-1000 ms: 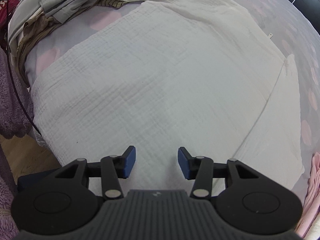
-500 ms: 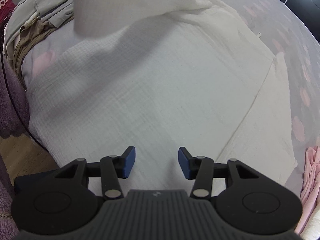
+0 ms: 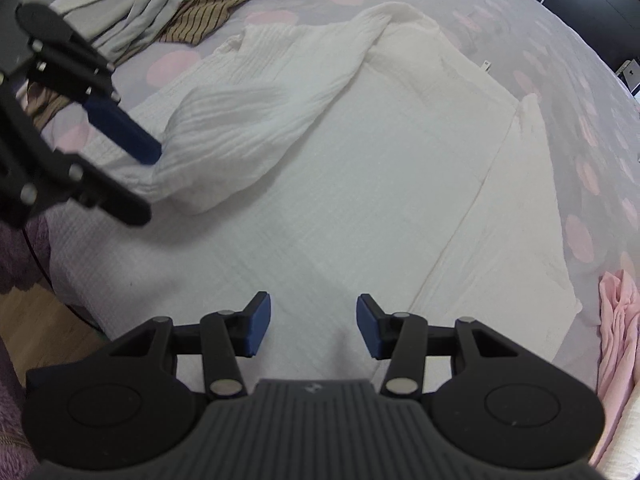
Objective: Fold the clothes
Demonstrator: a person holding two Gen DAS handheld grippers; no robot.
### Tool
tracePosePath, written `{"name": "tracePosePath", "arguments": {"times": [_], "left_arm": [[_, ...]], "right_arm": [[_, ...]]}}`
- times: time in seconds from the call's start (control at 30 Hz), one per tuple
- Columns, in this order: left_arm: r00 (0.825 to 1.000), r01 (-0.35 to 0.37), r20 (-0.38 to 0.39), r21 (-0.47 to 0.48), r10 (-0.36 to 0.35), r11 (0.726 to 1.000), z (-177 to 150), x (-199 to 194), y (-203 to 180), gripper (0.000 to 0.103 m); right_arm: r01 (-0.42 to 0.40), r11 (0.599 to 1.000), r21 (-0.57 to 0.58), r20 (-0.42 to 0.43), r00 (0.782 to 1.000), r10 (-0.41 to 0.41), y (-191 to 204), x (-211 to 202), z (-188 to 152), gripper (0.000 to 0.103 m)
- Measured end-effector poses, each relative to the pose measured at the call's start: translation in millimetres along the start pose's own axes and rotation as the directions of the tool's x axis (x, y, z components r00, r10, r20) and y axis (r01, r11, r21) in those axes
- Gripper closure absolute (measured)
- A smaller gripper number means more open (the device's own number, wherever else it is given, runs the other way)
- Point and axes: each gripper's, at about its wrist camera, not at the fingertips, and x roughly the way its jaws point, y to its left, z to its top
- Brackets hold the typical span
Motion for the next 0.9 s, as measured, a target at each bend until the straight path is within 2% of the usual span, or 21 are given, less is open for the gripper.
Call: {"name": "tracePosePath", "arguments": {"times": [0.13, 0.2, 0.3, 0.33, 0.4, 0.47, 0.57, 0.63, 0.77, 0.9], "left_arm": [[0.999, -0.030, 0.023, 0.056, 0.029, 0.998, -6.3, -7.0, -7.1, 0.056], [0.994, -0.103, 0.055, 0.109, 0.097, 0.989, -9.0, -6.5, -12.4, 0.056], [0.970, -0.230, 0.118, 0.164, 0.212, 0.959, -7.4, -4.4, -22.2, 0.056], [0.963, -0.255, 0.129, 0.176, 0.235, 0.951, -5.9, -3.9, -23.7, 0.056], [0.964, -0.255, 0.126, 0.176, 0.235, 0.951, -5.5, -1.6, -21.1, 0.052], [0.974, -0.221, 0.087, 0.157, 0.210, 0.962, -5.3, 6.1, -16.0, 0.053], [0.985, -0.173, 0.047, 0.141, 0.168, 0.975, -3.5, 15.3, -14.4, 0.078], [0.991, -0.130, 0.054, 0.147, 0.123, 0.981, 0.8, 17.4, -16.9, 0.078], [0.996, 0.004, 0.086, 0.129, -0.015, 0.992, 8.4, 17.2, -28.7, 0.078], [0.996, 0.058, 0.053, 0.129, -0.065, 0.990, 14.9, 31.6, -40.0, 0.076]], "right_arm": [[-0.003, 1.000, -0.005, 0.023, 1.000, 0.003, 1.8, -1.2, 5.8, 0.052], [0.003, 1.000, -0.011, 0.024, 1.000, -0.003, 3.7, -0.5, 8.8, 0.052], [0.007, 1.000, -0.016, 0.033, 0.999, -0.007, 6.6, -1.7, 13.9, 0.052], [0.006, 1.000, -0.016, 0.038, 0.999, -0.005, 7.5, -2.8, 15.2, 0.052], [0.004, 1.000, -0.020, 0.045, 0.999, -0.003, 9.8, -3.8, 17.8, 0.052], [0.006, 1.000, -0.026, 0.049, 0.999, -0.004, 11.9, -4.2, 20.2, 0.052], [0.017, 1.000, -0.026, 0.051, 0.999, -0.016, 12.6, -5.3, 22.4, 0.052], [0.033, 0.999, -0.018, 0.058, 0.998, -0.031, 10.1, -7.6, 24.1, 0.052], [0.054, 0.998, 0.013, 0.071, 0.996, -0.055, 2.2, -11.1, 26.0, 0.052], [0.074, 0.996, 0.046, 0.083, 0.994, -0.078, -6.0, -14.5, 27.7, 0.052]]}}
